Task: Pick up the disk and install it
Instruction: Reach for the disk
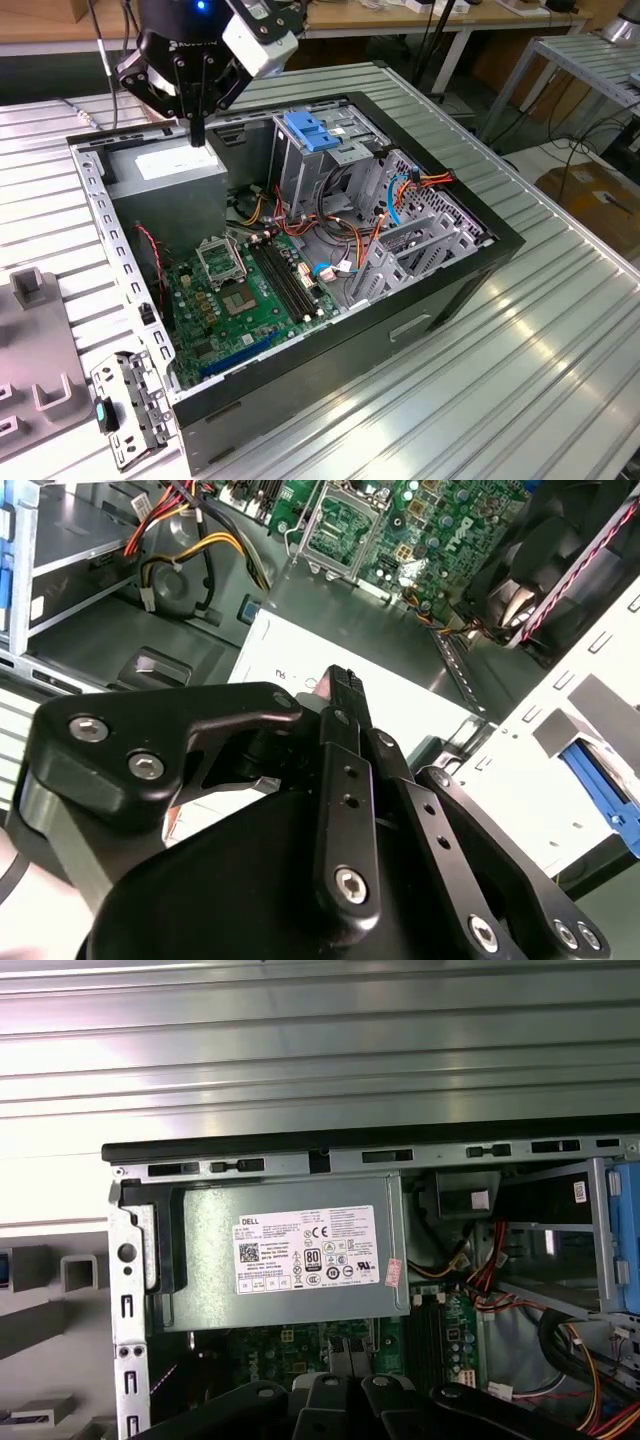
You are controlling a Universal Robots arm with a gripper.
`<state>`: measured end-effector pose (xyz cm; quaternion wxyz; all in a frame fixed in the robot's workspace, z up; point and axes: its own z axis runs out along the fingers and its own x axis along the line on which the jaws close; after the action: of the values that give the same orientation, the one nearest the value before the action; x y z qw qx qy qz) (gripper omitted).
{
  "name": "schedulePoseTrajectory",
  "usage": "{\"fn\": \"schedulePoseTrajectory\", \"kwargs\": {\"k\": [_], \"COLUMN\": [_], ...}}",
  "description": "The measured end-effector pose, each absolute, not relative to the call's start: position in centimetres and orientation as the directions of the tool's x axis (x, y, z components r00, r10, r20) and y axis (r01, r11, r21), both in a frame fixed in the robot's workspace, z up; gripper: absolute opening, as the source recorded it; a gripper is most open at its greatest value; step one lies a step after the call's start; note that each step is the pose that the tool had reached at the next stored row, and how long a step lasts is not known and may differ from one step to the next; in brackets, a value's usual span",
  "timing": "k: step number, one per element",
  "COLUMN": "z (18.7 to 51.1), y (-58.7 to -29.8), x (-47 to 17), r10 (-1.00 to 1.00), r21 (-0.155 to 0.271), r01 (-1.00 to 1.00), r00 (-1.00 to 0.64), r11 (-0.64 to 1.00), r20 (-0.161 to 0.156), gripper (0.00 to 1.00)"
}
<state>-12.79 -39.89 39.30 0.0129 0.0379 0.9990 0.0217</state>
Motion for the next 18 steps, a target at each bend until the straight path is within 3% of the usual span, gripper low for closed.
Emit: {"fn": "schedulePoseTrajectory", "kwargs": {"k": [18], "z": [39.2], "y": [-39.9], "x": [-14.5], "r10": [0.076], "r21": [0.044], "r01": [0.075], "r00": [-0.997], "r11": [0.996], "r20": [-0.022], "gripper": [0.11]}}
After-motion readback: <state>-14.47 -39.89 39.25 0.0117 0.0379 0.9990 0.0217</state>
